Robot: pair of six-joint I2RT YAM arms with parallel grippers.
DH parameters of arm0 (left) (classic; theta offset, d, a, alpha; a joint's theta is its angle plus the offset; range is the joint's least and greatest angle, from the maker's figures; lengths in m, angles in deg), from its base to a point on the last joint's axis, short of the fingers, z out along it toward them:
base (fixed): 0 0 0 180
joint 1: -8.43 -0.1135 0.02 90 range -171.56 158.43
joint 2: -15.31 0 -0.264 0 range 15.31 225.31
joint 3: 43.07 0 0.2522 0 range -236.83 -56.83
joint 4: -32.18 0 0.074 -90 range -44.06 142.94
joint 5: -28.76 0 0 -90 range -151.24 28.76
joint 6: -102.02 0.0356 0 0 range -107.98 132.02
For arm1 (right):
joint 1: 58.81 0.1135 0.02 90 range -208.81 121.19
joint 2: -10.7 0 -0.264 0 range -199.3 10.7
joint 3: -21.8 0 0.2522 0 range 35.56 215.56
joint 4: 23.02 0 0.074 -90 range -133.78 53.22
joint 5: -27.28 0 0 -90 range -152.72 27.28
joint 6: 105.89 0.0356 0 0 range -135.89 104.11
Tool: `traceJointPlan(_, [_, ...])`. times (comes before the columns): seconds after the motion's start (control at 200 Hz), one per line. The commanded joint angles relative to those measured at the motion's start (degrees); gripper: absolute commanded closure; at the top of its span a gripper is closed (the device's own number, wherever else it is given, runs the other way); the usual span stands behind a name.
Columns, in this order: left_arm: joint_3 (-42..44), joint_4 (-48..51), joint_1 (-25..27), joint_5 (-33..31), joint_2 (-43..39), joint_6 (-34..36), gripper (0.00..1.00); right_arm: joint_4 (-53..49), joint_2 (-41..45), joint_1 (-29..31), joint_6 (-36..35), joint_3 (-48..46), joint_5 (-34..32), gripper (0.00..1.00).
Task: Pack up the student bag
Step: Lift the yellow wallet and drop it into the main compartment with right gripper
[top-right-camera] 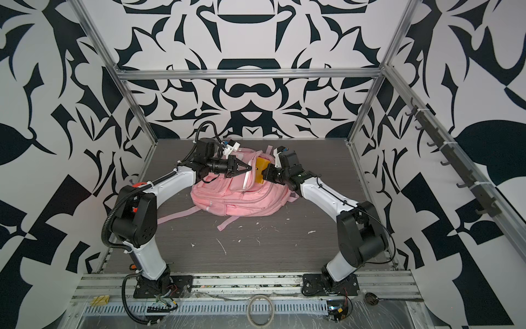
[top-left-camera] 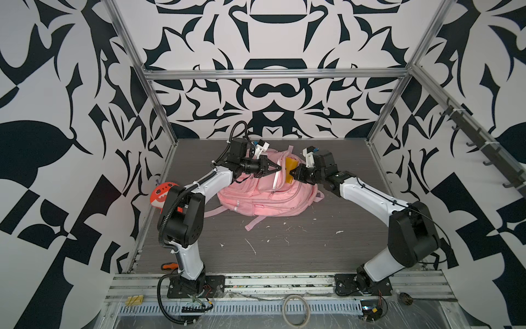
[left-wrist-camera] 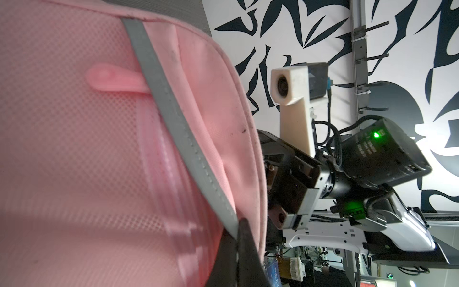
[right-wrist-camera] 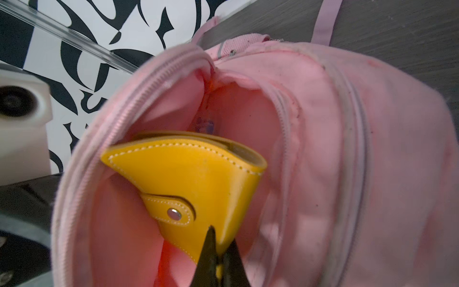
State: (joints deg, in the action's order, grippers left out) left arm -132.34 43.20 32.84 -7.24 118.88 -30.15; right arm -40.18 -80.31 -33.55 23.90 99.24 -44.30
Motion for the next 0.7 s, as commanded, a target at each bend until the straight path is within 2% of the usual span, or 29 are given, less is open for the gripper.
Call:
traceJointPlan(0.0, [-0.3, -3.4, 1.2, 3.2, -3.9, -0.3, 1.00, 0.7, 1.3, 0.7, 1.1, 2.8, -1.4, 1.00])
traceJointPlan(0.175, [-1.2, -4.4, 1.2, 2.4, -3.2, -1.4, 1.00, -3.7, 3.1, 0.8, 3.2, -0.2, -4.1, 1.00])
traceJointPlan(0.335, [-1.6, -5.6, 1.8, 3.2, -2.4, -2.2, 1.00, 2.6, 3.2, 0.8, 2.9, -2.5, 0.4, 1.00])
traceJointPlan(0.475, [-0.8, -5.8, 2.3, 3.2, -2.2, -2.4, 1.00, 6.7, -0.6, 1.5, 0.6, 0.7, 4.7, 0.90])
traceJointPlan(0.63, [-1.0, -6.7, 2.7, 3.1, -1.6, -3.3, 1.00, 8.0, -5.0, 1.6, 0.4, 3.8, 7.0, 0.86])
traceJointPlan(0.695, [-1.3, -6.7, 2.8, 2.6, -1.5, -3.6, 1.00, 9.6, -4.1, 1.6, 1.0, 2.9, 6.9, 0.73])
